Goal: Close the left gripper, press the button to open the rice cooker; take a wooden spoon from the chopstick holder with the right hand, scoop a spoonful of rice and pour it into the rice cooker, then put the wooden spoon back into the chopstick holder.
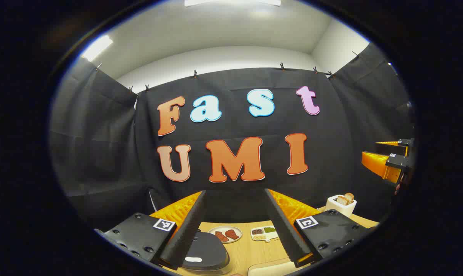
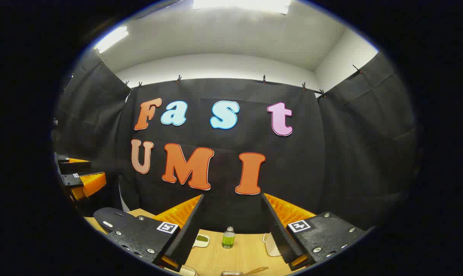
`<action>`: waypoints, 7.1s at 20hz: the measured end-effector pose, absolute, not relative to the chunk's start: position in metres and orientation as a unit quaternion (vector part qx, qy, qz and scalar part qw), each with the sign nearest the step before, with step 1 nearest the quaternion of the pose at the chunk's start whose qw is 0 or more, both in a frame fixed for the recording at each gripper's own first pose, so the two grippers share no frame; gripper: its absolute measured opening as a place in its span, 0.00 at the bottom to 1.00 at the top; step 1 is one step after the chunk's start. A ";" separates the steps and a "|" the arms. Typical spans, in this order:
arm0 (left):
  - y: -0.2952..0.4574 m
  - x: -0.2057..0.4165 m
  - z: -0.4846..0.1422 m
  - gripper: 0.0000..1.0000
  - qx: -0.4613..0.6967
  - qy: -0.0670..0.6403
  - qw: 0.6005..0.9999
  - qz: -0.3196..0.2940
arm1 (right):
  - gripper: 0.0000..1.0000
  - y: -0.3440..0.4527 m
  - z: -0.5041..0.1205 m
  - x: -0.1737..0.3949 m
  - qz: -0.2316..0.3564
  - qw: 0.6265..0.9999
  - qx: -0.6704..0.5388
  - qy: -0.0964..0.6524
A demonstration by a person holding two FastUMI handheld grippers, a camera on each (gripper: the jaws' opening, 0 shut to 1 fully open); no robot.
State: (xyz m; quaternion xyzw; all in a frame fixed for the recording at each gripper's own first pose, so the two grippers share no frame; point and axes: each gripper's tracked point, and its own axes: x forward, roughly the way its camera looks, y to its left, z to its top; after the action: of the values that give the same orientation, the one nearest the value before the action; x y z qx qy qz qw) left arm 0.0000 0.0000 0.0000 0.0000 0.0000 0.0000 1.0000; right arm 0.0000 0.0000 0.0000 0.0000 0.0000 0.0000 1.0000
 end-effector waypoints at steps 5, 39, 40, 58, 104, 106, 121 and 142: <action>0.023 0.012 -0.001 0.95 -0.020 0.001 1.000 -0.003 | 0.94 0.021 0.009 0.001 -0.001 1.000 -0.008 -0.008; 0.057 0.005 -0.010 0.98 -0.003 0.006 1.000 0.009 | 0.97 0.054 -0.009 0.015 0.012 1.000 0.001 0.018; 0.058 0.005 -0.012 0.98 -0.006 0.010 1.000 0.010 | 0.97 0.054 -0.011 0.015 0.013 1.000 0.000 0.021; 0.065 0.013 -0.156 0.05 -0.081 0.262 0.961 0.025 | 0.97 0.034 -0.033 0.017 -0.006 0.999 0.007 0.047; 0.096 -0.006 -0.291 0.06 -0.132 0.393 0.907 0.074 | 0.95 0.037 -0.127 0.011 -0.010 0.984 0.016 0.177; 0.101 0.007 -0.260 0.06 -0.093 0.327 0.937 0.080 | 0.95 0.035 -0.132 0.008 -0.012 0.983 0.017 0.183; 0.060 0.019 -0.134 0.70 -0.008 0.124 0.992 0.029 | 0.95 0.015 -0.164 -0.006 -0.023 0.975 0.025 0.220; 0.028 -0.017 -0.093 0.93 0.043 0.069 0.996 0.038 | 0.95 -0.084 -0.314 -0.021 -0.100 0.928 0.058 0.354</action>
State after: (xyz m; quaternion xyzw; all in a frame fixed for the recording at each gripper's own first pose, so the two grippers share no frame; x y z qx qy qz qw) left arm -0.0168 0.0282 -0.0929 0.0429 0.0693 0.0381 0.9959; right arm -0.0214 -0.0836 -0.3139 0.0581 0.3543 -0.1001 0.9279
